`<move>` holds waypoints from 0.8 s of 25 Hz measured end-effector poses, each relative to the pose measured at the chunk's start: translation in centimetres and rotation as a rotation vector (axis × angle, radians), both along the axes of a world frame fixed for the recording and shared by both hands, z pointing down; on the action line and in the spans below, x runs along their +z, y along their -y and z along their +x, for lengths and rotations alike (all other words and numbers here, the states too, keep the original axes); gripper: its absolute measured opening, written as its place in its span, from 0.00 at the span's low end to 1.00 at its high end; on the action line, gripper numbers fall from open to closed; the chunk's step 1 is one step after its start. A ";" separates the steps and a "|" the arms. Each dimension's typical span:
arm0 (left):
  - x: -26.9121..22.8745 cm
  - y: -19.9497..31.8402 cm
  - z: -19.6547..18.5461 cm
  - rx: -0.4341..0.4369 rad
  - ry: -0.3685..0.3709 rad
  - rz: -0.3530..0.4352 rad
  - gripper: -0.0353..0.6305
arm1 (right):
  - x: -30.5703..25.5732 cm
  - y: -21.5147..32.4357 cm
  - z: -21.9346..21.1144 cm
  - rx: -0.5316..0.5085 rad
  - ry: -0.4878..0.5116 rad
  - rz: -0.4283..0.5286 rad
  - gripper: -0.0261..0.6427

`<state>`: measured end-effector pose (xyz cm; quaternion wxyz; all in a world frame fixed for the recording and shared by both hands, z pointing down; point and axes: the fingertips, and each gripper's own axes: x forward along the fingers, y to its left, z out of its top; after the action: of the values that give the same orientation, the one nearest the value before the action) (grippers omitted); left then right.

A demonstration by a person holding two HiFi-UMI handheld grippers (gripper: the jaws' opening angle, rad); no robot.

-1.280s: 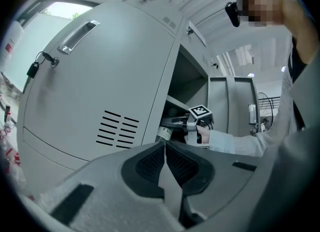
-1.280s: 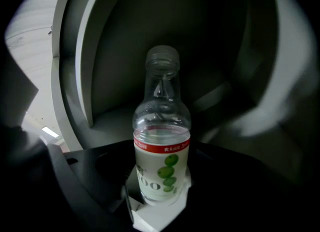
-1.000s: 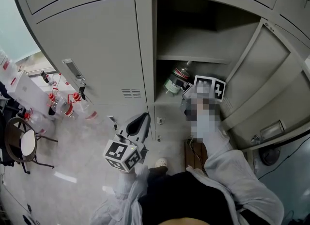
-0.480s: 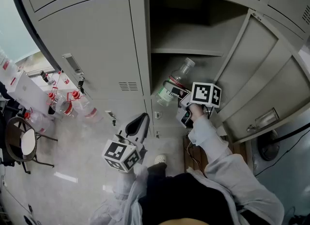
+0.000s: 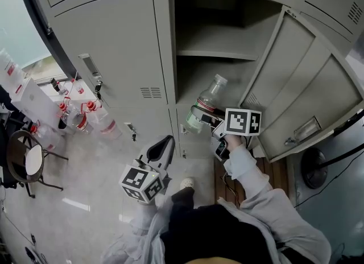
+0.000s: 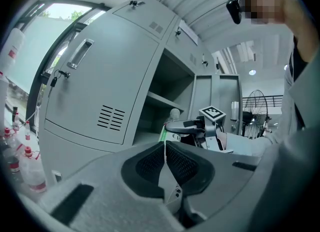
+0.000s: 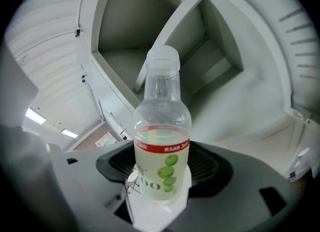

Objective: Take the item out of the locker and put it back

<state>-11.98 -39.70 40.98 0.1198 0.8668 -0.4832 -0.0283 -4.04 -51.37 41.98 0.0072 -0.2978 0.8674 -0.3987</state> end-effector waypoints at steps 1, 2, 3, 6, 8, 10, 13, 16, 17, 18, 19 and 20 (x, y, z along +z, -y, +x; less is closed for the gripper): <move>-0.1 -0.3 0.0 -0.001 0.003 0.000 0.08 | -0.2 -0.4 0.2 -0.001 0.003 0.004 0.50; -0.1 -0.6 0.1 -0.001 0.007 -0.001 0.08 | -0.6 -0.7 0.4 -0.001 0.007 0.009 0.50; -0.2 -0.8 0.1 -0.001 0.010 -0.001 0.08 | -0.9 -0.9 0.6 -0.001 0.006 0.017 0.50; -0.4 -1.4 0.0 -0.003 0.016 0.002 0.08 | -2.4 -1.4 1.1 -0.004 -0.037 0.080 0.50; -0.6 -1.7 0.0 -0.006 0.018 0.006 0.08 | -3.7 -1.6 1.5 -0.001 -0.078 0.143 0.50; -0.9 -1.8 0.1 -0.007 0.018 0.013 0.08 | -5.3 -1.6 1.9 0.004 -0.117 0.210 0.50; -1.3 -1.9 0.2 -0.004 0.020 0.027 0.08 | -8.0 -1.2 2.1 0.008 -0.179 0.314 0.50; -1.7 -1.9 0.3 -0.005 0.018 0.039 0.08 | -10.7 -0.8 2.0 0.001 -0.185 0.375 0.50; -1.9 -1.8 0.3 -0.005 0.019 0.044 0.08 | -11.6 -0.7 1.8 -0.003 -0.178 0.389 0.50; -2.1 -1.8 0.3 -0.005 0.020 0.049 0.08 | -12.5 -0.5 1.7 -0.009 -0.176 0.405 0.50; -2.3 -1.7 0.3 -0.003 0.022 0.054 0.07 | -13.4 -0.3 1.5 -0.014 -0.178 0.423 0.50; -2.5 -1.6 0.3 -0.002 0.023 0.059 0.08 | -14.2 0.0 1.3 -0.020 -0.179 0.438 0.50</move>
<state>-11.72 -38.11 38.48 0.0886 0.8697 -0.4845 -0.0324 -2.79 -51.40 27.79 -0.0095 -0.3148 0.9332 -0.1729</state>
